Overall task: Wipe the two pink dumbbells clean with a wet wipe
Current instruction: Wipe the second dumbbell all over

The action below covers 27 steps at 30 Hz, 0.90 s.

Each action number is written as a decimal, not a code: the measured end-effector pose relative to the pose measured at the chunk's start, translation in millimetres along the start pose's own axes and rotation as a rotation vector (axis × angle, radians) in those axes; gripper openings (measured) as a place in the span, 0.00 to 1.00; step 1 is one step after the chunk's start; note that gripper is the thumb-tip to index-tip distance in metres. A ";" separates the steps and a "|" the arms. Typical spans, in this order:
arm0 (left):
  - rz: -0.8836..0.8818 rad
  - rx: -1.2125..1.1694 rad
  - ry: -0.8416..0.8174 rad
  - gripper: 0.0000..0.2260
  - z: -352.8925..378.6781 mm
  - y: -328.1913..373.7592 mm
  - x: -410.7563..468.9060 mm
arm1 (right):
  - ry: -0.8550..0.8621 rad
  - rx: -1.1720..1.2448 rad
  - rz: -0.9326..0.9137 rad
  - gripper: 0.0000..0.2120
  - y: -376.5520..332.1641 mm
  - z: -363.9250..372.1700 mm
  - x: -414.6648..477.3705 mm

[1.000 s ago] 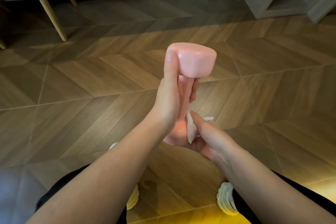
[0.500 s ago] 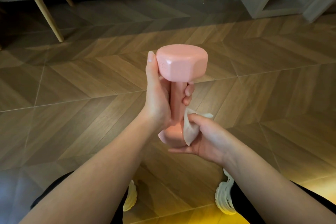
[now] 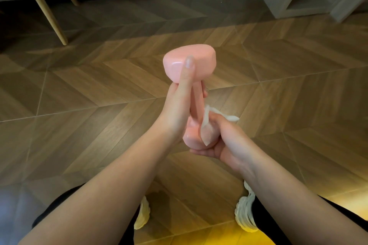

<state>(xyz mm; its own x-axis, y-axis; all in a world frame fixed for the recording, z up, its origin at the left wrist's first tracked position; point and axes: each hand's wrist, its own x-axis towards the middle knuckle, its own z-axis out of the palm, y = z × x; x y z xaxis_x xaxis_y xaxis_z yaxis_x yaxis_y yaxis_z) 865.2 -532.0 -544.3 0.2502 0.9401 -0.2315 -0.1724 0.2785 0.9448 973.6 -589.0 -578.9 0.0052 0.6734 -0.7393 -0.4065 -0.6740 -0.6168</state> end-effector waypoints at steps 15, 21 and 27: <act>0.064 -0.094 -0.078 0.36 -0.8 4.4 1.2 | -0.007 0.070 0.059 0.13 7.6 0.3 6.4; 0.075 -0.092 -0.078 0.40 -3.9 2.7 4.1 | -0.064 0.065 -0.013 0.14 6.3 -3.5 2.6; 0.042 -0.013 0.101 0.36 -2.8 -1.8 4.2 | -0.016 0.077 -0.112 0.12 -2.9 -4.1 3.0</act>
<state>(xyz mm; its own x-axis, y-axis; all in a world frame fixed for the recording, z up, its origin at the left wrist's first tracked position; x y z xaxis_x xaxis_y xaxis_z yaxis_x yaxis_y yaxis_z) 863.9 -528.0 -547.7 0.1453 0.9658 -0.2146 -0.1936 0.2405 0.9511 978.5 -586.2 -580.4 0.0399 0.7482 -0.6622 -0.4735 -0.5695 -0.6719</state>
